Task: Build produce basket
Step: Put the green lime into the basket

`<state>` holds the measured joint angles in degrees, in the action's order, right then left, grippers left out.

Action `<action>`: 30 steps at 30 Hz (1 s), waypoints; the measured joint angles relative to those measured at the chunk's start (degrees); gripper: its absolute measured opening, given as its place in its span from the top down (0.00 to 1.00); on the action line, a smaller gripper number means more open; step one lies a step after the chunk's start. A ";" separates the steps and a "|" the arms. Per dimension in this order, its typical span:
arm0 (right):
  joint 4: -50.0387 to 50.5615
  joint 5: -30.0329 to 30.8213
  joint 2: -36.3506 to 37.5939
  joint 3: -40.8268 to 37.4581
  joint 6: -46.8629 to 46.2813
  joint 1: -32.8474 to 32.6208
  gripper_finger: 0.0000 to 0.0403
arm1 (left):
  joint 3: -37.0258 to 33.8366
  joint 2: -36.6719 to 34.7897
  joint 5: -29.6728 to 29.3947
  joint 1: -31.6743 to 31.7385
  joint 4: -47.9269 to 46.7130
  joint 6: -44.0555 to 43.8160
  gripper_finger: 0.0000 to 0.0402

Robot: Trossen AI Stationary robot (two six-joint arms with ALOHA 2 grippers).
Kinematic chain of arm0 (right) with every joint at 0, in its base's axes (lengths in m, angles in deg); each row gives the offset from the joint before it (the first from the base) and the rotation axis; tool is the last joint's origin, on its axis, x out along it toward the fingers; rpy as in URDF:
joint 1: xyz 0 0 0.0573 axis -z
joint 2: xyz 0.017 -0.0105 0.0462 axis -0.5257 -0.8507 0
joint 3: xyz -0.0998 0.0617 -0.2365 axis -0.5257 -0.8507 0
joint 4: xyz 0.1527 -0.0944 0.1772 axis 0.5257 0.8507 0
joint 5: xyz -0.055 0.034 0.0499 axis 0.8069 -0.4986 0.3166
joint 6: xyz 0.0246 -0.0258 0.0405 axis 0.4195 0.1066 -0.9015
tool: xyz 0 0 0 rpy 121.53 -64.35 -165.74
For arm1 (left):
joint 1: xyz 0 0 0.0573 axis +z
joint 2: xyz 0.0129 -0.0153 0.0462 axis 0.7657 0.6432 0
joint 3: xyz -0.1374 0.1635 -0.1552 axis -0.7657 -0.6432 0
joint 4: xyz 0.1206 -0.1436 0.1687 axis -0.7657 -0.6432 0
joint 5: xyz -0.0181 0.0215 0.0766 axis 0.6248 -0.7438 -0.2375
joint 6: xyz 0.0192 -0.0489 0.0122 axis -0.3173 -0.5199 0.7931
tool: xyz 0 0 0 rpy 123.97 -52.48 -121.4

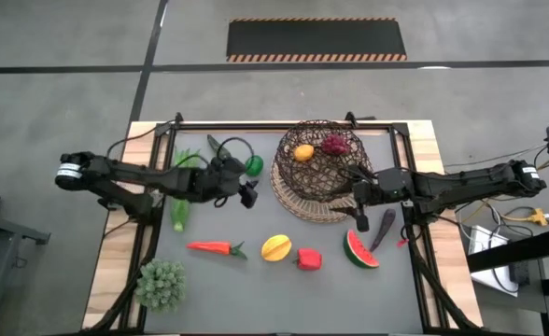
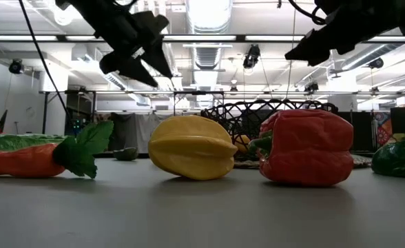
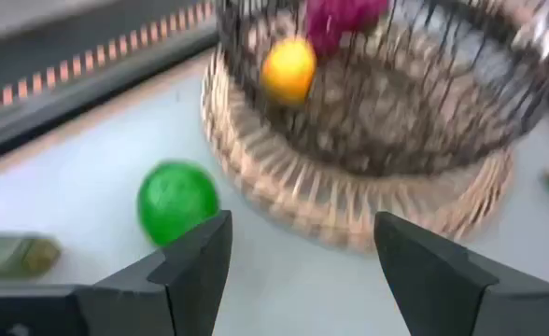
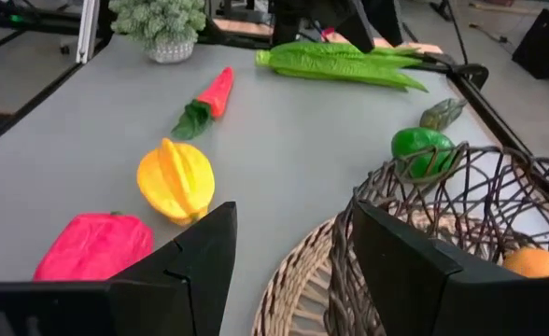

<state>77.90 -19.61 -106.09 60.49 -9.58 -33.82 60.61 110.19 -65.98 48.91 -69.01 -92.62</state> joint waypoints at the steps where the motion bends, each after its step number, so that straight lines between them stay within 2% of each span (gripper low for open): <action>1: -0.01 0.00 0.00 0.00 0.02 0.00 0.50 | 1.29 0.49 1.36 0.95 -2.26 -0.04 0.39; 4: -0.13 0.01 0.09 0.00 0.02 0.00 0.50 | 4.07 1.95 4.65 4.05 -6.86 -0.08 0.39; 7: -0.11 0.02 0.08 0.00 0.04 0.00 0.50 | 5.04 4.11 7.84 7.01 -7.13 -3.08 0.39; 14: -0.12 0.02 0.00 -0.01 0.08 0.00 0.50 | 7.19 9.88 9.38 12.44 -8.65 -4.37 0.39; 21: -0.13 0.02 -0.02 -0.02 0.09 0.00 0.50 | 7.52 14.44 9.89 15.21 -8.44 0.56 0.39; 26: -0.13 0.02 -0.02 -0.04 0.11 0.00 0.50 | 7.51 15.31 12.38 17.08 -8.47 1.83 0.39; 30: -0.13 0.02 -0.02 -0.04 0.11 0.00 0.50 | 7.51 15.31 16.72 17.97 -8.40 3.10 0.39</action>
<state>77.77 -19.59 -106.11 60.45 -9.47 -33.82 68.12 125.51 -49.26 66.88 -77.41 -89.52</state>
